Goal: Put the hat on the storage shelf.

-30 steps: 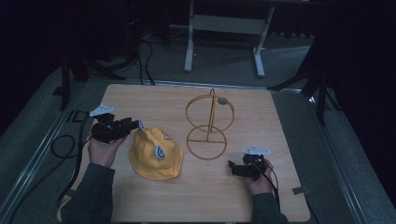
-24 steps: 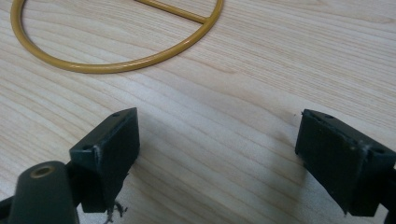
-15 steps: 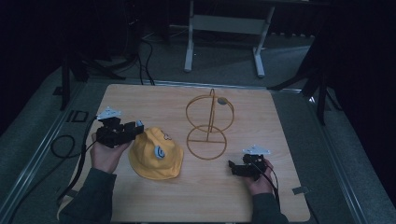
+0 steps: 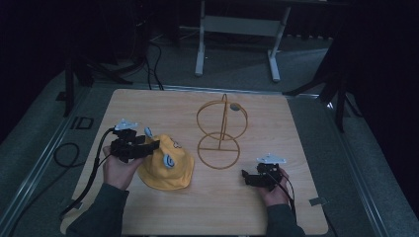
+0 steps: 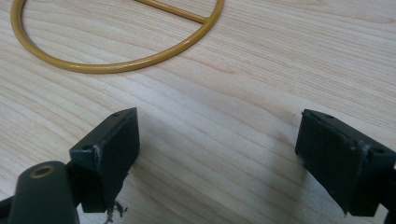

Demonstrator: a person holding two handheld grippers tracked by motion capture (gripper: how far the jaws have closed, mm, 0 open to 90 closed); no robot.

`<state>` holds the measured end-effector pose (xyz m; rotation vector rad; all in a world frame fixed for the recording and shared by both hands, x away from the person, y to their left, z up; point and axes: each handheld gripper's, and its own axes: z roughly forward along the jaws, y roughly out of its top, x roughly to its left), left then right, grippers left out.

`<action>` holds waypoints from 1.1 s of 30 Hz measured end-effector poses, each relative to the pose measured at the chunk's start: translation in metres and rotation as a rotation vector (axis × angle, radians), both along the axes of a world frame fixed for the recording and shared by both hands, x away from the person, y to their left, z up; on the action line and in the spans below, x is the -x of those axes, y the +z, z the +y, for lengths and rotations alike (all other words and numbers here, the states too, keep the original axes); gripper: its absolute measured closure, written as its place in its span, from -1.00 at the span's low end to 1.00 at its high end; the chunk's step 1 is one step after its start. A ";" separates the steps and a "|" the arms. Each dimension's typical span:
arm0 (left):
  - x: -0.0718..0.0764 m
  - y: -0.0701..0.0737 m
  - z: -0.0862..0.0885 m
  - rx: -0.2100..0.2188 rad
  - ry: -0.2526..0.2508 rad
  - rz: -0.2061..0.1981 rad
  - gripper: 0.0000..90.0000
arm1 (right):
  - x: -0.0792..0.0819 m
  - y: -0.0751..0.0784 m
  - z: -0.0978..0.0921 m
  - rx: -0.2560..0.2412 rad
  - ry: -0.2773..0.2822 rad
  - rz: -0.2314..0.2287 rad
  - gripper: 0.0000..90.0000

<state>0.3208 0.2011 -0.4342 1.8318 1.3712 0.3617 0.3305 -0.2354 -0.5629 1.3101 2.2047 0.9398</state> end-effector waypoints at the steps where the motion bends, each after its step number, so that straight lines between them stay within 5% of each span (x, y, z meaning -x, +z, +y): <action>1: -0.001 0.000 -0.002 -0.004 0.009 0.000 -0.27 | 0.000 0.000 0.000 0.000 0.000 0.000 -0.70; 7: -0.009 -0.002 -0.016 -0.034 0.037 0.025 -0.63 | 0.000 0.000 0.000 0.000 0.000 0.000 -0.70; 15: -0.018 -0.016 -0.026 -0.095 0.056 0.110 -0.64 | 0.000 0.000 0.000 0.000 0.001 0.000 -0.70; 19: -0.017 -0.015 -0.025 -0.105 0.035 0.135 -0.31 | 0.000 0.000 0.000 0.000 0.000 0.000 -0.70; 20: -0.018 -0.013 -0.023 -0.108 0.021 0.138 0.08 | 0.000 0.000 0.000 0.000 0.001 0.000 -0.70; 23: -0.019 -0.011 -0.019 -0.118 -0.001 0.147 0.45 | 0.000 0.000 0.000 0.001 0.000 0.000 -0.70; 27: -0.022 -0.009 -0.015 -0.159 -0.037 0.148 0.71 | 0.000 0.000 0.000 0.000 0.001 0.000 -0.70; 33: -0.031 -0.007 -0.009 -0.203 -0.097 0.164 0.82 | 0.000 0.000 0.000 0.000 0.000 0.001 -0.70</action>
